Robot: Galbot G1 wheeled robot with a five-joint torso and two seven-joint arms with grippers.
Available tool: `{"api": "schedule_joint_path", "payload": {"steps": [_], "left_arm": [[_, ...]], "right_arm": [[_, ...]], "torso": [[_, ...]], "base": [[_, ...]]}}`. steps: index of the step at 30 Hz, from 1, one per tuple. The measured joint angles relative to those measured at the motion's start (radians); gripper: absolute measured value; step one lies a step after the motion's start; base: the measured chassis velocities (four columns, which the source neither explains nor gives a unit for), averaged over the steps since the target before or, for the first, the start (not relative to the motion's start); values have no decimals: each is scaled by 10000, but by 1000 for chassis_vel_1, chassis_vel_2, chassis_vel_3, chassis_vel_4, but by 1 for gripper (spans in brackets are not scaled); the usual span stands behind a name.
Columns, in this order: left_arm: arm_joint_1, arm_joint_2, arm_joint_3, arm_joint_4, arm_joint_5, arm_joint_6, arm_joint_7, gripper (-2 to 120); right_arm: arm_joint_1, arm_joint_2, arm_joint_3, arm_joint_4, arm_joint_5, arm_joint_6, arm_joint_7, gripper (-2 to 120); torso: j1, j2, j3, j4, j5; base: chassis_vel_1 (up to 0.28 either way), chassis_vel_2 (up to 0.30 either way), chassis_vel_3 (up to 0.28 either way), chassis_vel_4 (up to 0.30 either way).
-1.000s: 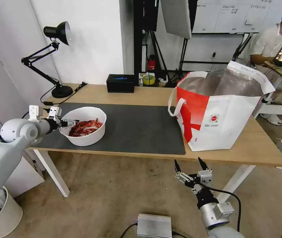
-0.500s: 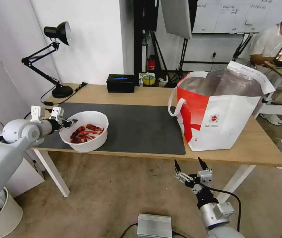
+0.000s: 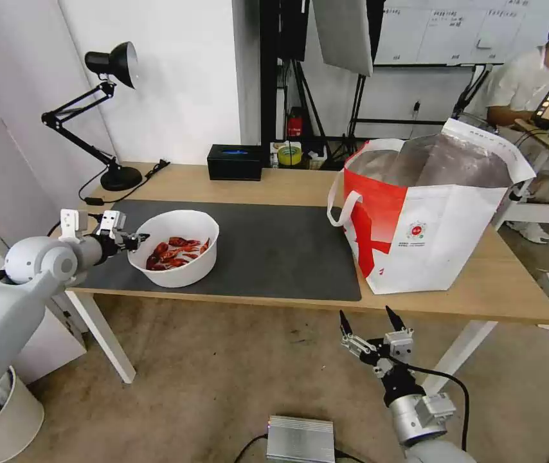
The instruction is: Pick up the trash from the table and place it into the takeout bag.
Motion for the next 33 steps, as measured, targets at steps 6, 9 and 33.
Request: {"api": "schedule_joint_path", "payload": {"steps": [6, 9, 33], "left_arm": [[263, 65, -289, -438, -764, 71, -371, 0], [376, 72, -405, -640, -1149, 112, -578, 0], [-1300, -61, 403, -2774, -5110, 251, -3407, 0]], "right_arm": [[0, 0, 0, 0, 0, 0, 0, 100], [0, 0, 0, 0, 0, 0, 0, 100], [0, 0, 0, 0, 0, 0, 0, 100]], "torso": [[0, 0, 0, -1, 1], [0, 0, 0, 0, 1], [0, 0, -1, 0, 4]], "base": [[0, 0, 0, 0], [0, 0, 0, 0], [0, 0, 0, 0]]}}
